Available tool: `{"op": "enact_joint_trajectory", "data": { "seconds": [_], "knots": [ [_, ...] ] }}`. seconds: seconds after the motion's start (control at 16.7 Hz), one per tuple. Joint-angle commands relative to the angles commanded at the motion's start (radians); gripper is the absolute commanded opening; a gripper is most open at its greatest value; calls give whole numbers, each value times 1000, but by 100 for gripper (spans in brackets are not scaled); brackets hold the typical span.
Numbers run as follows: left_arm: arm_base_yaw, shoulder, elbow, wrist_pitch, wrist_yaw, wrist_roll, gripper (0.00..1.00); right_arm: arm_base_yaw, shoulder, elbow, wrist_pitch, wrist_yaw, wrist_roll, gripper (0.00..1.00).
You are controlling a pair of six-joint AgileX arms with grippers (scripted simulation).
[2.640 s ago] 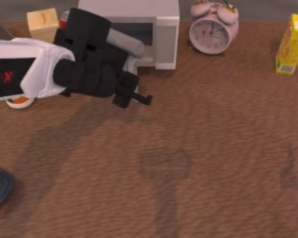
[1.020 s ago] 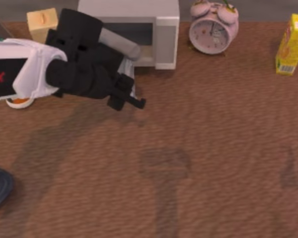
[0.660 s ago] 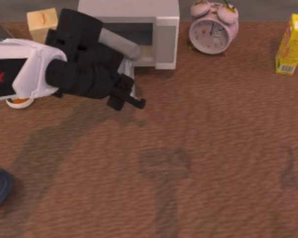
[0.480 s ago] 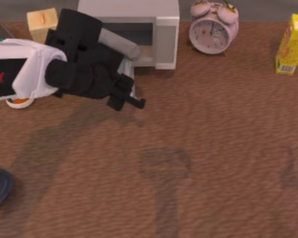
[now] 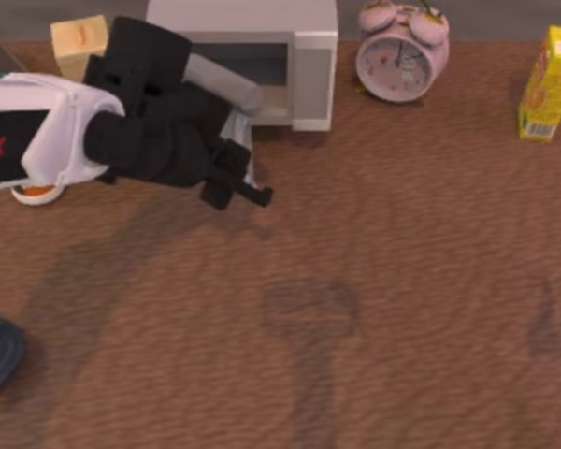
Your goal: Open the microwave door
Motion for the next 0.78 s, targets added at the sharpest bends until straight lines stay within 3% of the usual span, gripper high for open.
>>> {"op": "enact_joint_trajectory", "data": {
  "seconds": [0.36,0.78],
  "knots": [
    [30,-15,-14,-8,38,60,0,0,0,0,0,0,0,100],
    [31,-15,-14,-9,40,62,0,0,0,0,0,0,0,100]
  ]
}}
